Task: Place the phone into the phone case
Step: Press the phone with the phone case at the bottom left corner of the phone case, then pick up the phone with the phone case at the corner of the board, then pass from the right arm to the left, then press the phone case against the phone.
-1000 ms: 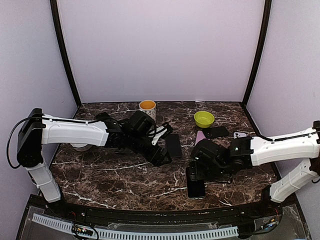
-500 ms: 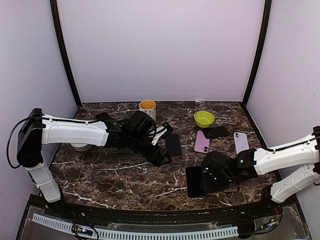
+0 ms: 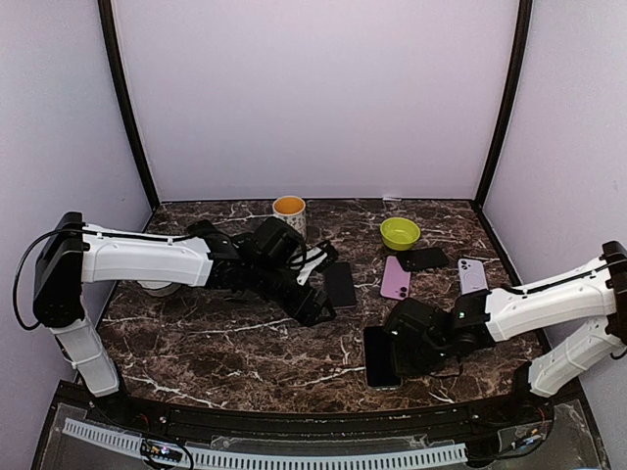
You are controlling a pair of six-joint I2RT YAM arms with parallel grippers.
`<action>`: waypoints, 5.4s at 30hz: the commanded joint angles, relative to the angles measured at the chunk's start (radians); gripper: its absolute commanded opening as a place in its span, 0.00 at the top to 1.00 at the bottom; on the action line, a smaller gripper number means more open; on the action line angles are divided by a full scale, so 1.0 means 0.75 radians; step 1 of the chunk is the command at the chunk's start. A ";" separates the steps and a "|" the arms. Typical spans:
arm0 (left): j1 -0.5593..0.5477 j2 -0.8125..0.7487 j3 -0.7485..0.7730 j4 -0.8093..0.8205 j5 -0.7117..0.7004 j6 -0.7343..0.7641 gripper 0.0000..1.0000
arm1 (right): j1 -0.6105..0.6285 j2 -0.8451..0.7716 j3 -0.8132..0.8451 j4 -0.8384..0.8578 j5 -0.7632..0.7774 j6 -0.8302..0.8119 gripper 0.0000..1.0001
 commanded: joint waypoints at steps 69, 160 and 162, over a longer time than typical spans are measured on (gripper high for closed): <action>0.000 -0.032 0.046 -0.038 -0.037 0.046 0.19 | 0.107 0.450 0.461 -0.269 0.192 0.102 0.35; -0.020 -0.591 -0.157 0.829 0.482 0.317 1.00 | -0.151 -0.407 0.627 0.221 -0.536 -1.521 0.02; -0.020 -0.608 -0.175 0.838 0.522 0.340 1.00 | -0.171 -0.404 0.675 0.160 -0.595 -1.570 0.03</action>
